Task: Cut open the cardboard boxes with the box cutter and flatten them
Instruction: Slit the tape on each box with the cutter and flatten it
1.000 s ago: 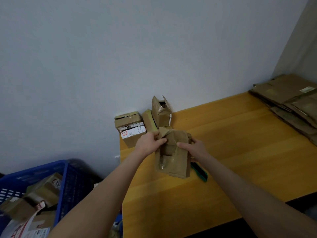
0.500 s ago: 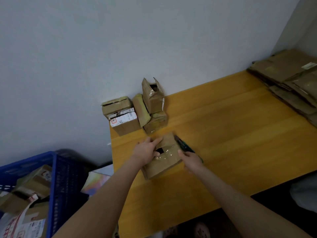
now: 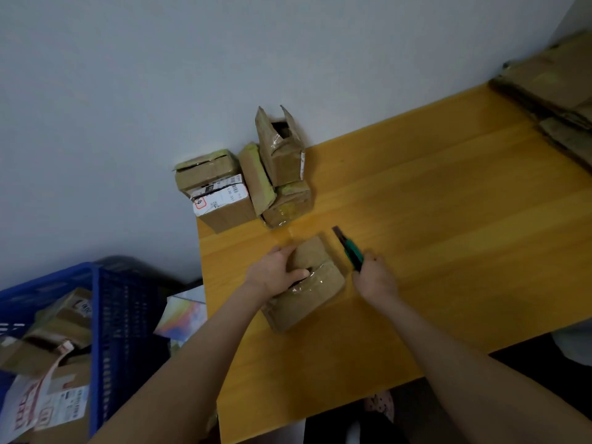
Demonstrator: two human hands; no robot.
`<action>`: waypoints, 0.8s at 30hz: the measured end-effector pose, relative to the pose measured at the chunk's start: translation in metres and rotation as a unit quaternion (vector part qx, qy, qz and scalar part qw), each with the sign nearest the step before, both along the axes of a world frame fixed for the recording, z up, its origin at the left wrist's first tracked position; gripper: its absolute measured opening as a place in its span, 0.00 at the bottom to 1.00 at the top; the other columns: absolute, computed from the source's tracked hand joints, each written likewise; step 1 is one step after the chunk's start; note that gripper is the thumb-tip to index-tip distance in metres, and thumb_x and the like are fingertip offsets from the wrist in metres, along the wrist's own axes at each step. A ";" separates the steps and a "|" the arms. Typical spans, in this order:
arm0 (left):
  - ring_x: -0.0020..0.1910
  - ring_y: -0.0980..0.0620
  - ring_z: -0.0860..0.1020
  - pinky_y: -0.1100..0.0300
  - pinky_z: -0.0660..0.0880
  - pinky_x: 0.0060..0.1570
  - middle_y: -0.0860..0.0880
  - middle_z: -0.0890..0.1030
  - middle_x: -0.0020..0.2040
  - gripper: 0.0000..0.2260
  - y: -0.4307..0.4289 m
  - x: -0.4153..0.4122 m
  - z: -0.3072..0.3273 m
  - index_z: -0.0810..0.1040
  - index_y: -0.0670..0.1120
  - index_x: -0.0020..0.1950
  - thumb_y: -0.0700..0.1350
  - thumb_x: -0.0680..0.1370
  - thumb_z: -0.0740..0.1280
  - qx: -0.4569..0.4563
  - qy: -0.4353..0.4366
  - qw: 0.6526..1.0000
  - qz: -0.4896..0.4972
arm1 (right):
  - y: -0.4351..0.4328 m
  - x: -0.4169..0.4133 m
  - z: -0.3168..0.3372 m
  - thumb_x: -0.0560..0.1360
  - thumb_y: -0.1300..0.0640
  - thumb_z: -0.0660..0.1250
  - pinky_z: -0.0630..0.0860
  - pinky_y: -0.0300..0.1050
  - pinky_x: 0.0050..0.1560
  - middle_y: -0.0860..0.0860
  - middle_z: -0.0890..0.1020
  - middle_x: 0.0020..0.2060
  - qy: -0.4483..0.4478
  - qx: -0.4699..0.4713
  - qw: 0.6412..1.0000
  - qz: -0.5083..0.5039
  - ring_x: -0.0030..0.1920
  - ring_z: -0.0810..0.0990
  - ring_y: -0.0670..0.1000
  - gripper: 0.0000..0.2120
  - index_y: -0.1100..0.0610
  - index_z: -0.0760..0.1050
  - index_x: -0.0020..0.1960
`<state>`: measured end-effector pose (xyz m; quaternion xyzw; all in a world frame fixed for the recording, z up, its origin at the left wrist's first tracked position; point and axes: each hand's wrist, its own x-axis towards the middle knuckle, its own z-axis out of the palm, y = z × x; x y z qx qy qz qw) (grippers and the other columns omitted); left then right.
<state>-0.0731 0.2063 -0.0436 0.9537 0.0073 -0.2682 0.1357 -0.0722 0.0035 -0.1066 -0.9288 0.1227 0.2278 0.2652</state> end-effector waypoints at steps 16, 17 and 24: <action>0.65 0.43 0.72 0.47 0.75 0.58 0.48 0.70 0.67 0.33 -0.014 0.001 -0.002 0.64 0.51 0.74 0.50 0.72 0.74 0.058 -0.012 0.998 0.022 | -0.049 -0.031 0.046 0.77 0.47 0.65 0.81 0.49 0.42 0.47 0.81 0.50 -0.007 0.128 0.989 0.074 0.40 0.82 0.50 0.23 0.46 0.69 0.71; 0.65 0.43 0.72 0.47 0.75 0.58 0.48 0.70 0.67 0.33 -0.015 0.001 -0.002 0.64 0.51 0.73 0.50 0.72 0.75 0.060 -0.013 0.998 0.026 | -0.050 -0.032 0.047 0.77 0.46 0.65 0.81 0.49 0.42 0.48 0.81 0.50 -0.009 0.121 0.989 0.079 0.40 0.82 0.51 0.23 0.46 0.69 0.71; 0.63 0.44 0.73 0.47 0.77 0.51 0.48 0.72 0.65 0.31 -0.020 -0.005 -0.004 0.65 0.51 0.72 0.50 0.72 0.74 0.074 -0.031 0.996 0.035 | -0.051 -0.028 0.056 0.77 0.46 0.64 0.81 0.49 0.40 0.49 0.82 0.49 -0.017 0.086 0.988 0.131 0.37 0.81 0.51 0.23 0.43 0.67 0.72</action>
